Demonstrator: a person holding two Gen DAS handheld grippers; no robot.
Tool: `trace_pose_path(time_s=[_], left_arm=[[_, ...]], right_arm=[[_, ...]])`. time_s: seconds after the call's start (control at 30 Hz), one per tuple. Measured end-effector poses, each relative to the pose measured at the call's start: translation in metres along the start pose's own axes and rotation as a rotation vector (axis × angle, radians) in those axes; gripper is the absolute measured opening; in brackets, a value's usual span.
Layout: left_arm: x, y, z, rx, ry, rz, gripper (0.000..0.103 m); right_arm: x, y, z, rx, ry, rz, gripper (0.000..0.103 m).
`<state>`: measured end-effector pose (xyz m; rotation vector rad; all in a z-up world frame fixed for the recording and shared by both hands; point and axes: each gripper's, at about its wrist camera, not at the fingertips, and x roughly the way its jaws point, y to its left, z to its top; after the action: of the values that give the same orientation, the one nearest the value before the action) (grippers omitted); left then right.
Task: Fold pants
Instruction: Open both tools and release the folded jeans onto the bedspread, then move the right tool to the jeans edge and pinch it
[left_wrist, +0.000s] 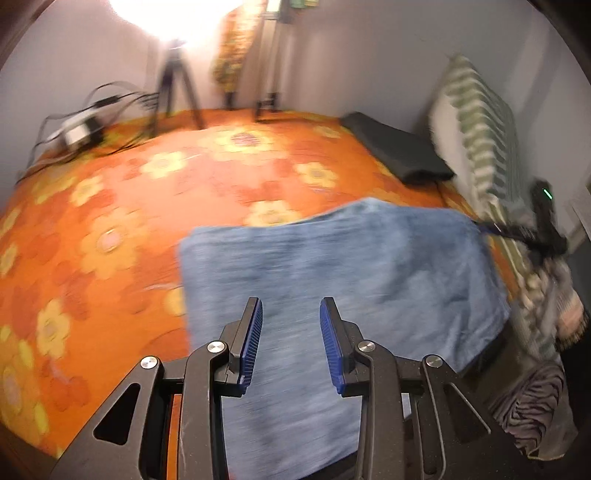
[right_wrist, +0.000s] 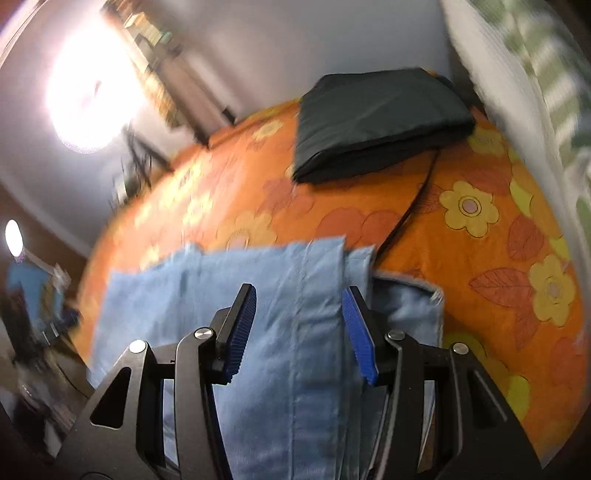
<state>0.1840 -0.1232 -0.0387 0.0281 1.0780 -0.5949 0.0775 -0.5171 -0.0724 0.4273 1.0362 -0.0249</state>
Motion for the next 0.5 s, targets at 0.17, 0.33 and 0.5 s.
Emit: trace_pose_path(time_s=[0.17, 0.33, 0.5], left_arm=[[-0.015, 0.042, -0.018, -0.095, 0.027, 0.049, 0.031], [-0.013, 0.064, -0.051, -0.146, 0.078, 0.037, 0.031], [0.007, 0.059, -0.078, -0.156, 0.136, 0.005, 0.031]], right_arm=[[-0.014, 0.03, -0.037, -0.142, 0.088, -0.168, 0.051], [-0.019, 0.039, -0.071, -0.224, 0.173, -0.187, 0.051], [-0.006, 0.049, -0.08, -0.334, 0.227, -0.435, 0.051]])
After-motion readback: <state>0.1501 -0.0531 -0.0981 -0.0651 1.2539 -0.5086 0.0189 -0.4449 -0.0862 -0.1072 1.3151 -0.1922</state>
